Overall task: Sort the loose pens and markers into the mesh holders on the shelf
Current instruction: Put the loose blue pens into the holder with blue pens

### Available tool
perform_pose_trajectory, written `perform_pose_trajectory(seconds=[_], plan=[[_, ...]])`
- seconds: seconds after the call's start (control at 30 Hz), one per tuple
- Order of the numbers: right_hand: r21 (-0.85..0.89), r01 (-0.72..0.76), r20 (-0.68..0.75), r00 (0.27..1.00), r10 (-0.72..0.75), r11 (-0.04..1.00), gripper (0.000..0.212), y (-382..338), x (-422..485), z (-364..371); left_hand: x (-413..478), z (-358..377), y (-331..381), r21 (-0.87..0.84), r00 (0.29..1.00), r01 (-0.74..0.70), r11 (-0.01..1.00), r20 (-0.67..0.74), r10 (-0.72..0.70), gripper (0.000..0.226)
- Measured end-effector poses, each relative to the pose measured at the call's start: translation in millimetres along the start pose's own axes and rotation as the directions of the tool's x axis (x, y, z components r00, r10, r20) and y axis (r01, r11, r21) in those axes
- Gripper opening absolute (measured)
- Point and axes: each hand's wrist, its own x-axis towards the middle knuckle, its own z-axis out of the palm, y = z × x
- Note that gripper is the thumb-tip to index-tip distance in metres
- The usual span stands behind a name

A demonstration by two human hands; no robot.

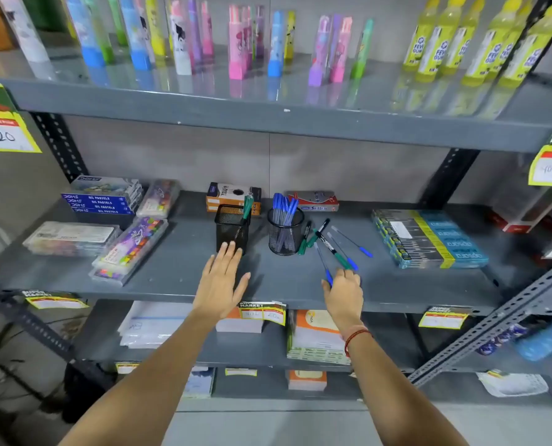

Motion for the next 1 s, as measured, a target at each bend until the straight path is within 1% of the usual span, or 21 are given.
perform_pose_trajectory(seconds=[0.1,0.2,0.3,0.33,0.4,0.47,0.5,0.57,0.63,0.67,0.73,0.77,0.8,0.87,0.93,1.0], plan=[[0.051,-0.038,-0.028,0.999,0.039,0.998,0.022,-3,7,-1,-1,18,-15,0.022,0.997,0.036,0.999,0.073,-0.038,0.057],[0.119,-0.063,-0.043,0.997,0.069,0.991,0.015,-3,9,-1,-1,27,-21,0.009,0.989,0.068,0.998,0.134,-0.068,0.053],[0.242,-0.085,-0.118,0.986,0.116,0.967,0.016,-2,9,-7,-1,29,-25,0.0,0.988,0.081,0.997,0.134,-0.08,0.05],[0.296,-0.08,-0.165,0.977,0.134,0.952,0.015,-3,10,-12,-1,29,-26,-0.002,0.99,0.079,0.997,0.121,-0.078,0.049],[0.37,-0.016,-0.286,0.949,0.13,0.929,0.015,-9,15,-27,-3,30,-25,-0.016,0.994,0.065,0.998,0.084,-0.064,0.05],[0.408,0.087,-0.412,0.906,0.099,0.909,0.011,-22,26,-47,-3,31,-24,-0.03,0.998,0.057,0.998,0.038,-0.056,0.053],[0.447,0.148,-0.459,0.885,0.084,0.882,0.013,-31,32,-59,-4,31,-23,-0.033,0.998,0.057,0.998,0.023,-0.056,0.054],[0.544,0.274,-0.515,0.855,0.058,0.793,0.016,-50,46,-82,-5,32,-21,-0.05,0.998,0.06,0.997,0.013,-0.06,0.055],[0.608,0.365,-0.557,0.829,0.051,0.705,0.015,-70,57,-100,-5,32,-20,-0.056,0.998,0.067,0.996,-0.003,-0.068,0.052],[0.605,0.406,-0.594,0.803,0.05,0.685,0.013,-80,63,-106,-5,32,-21,-0.058,0.997,0.07,0.996,-0.015,-0.071,0.051],[0.531,0.483,-0.684,0.729,0.016,0.697,0.009,-97,74,-112,-5,34,-21,-0.06,0.997,0.072,0.996,-0.033,-0.074,0.048],[0.497,0.508,-0.705,0.709,-0.015,0.704,0.008,-104,80,-112,-5,34,-21,-0.061,0.997,0.072,0.996,-0.036,-0.074,0.048],[0.478,0.513,-0.697,0.715,-0.048,0.713,0.008,-109,86,-109,-5,34,-22,-0.061,0.997,0.069,0.996,-0.038,-0.071,0.047],[0.443,0.476,-0.623,0.773,-0.121,0.76,0.011,-114,97,-98,-4,34,-22,-0.056,0.997,0.064,0.996,-0.037,-0.067,0.047],[0.408,0.409,-0.511,0.843,-0.167,0.816,0.013,-113,105,-78,-4,34,-23,-0.05,0.997,0.062,0.997,-0.034,-0.063,0.048],[0.405,0.333,-0.382,0.908,-0.173,0.852,0.015,-111,110,-57,-4,34,-23,-0.047,0.998,0.062,0.997,-0.029,-0.064,0.048]])
